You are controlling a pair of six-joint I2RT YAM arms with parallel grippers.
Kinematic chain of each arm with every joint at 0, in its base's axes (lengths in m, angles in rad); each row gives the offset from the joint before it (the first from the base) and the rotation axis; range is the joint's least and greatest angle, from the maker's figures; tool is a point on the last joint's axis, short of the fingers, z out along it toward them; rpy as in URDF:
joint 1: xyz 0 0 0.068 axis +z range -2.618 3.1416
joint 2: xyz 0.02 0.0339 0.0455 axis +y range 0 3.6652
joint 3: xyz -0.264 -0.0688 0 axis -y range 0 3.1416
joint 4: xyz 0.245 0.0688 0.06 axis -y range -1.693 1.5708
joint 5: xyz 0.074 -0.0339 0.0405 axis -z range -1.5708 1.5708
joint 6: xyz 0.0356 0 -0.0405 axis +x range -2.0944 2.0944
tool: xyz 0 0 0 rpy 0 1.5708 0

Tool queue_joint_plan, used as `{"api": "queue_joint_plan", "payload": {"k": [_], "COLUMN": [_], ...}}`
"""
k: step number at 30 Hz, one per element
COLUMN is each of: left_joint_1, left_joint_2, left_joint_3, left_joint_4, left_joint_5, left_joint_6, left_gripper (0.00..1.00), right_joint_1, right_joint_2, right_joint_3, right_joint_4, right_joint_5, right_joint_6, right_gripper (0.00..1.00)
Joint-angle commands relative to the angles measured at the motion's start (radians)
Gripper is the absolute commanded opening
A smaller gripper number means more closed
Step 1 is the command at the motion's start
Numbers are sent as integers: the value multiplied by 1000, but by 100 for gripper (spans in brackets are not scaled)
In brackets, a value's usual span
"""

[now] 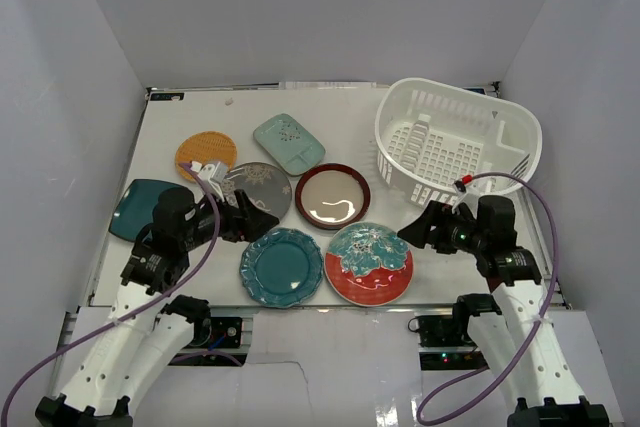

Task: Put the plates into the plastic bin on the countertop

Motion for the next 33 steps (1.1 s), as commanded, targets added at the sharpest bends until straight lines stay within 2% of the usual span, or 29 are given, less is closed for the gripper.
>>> {"api": "queue_joint_plan", "payload": {"k": [1, 6, 12, 18, 24, 27, 30, 33], "left_joint_1": [-4, -4, -4, -2, -2, -2, -5, -4], "left_joint_2": [11, 74, 120, 139, 165, 206, 258, 283], "left_joint_3": [61, 96, 86, -11, -89, -94, -51, -42], "left_joint_4": [-148, -335, -475, -460, -432, -440, -483, -474], "left_joint_5": [26, 14, -61, -61, -72, -97, -199, -241], "left_joint_6": [-19, -47, -74, -142, -232, -219, -205, -208], "left_gripper": [93, 93, 92, 93, 93, 93, 93, 93], "right_joint_1": [3, 3, 3, 3, 5, 8, 11, 11], "right_joint_2": [-20, -27, -17, 23, 88, 134, 152, 157], "right_joint_3": [-26, -88, -180, -255, -439, -479, -513, -571], "right_joint_4": [-118, -126, -77, 31, 311, 393, 451, 491], "right_joint_5": [86, 144, 184, 126, -43, -63, -52, -52], "right_joint_6": [24, 72, 87, 126, 230, 242, 255, 276], "right_gripper": [88, 89, 90, 85, 69, 66, 60, 41]}}
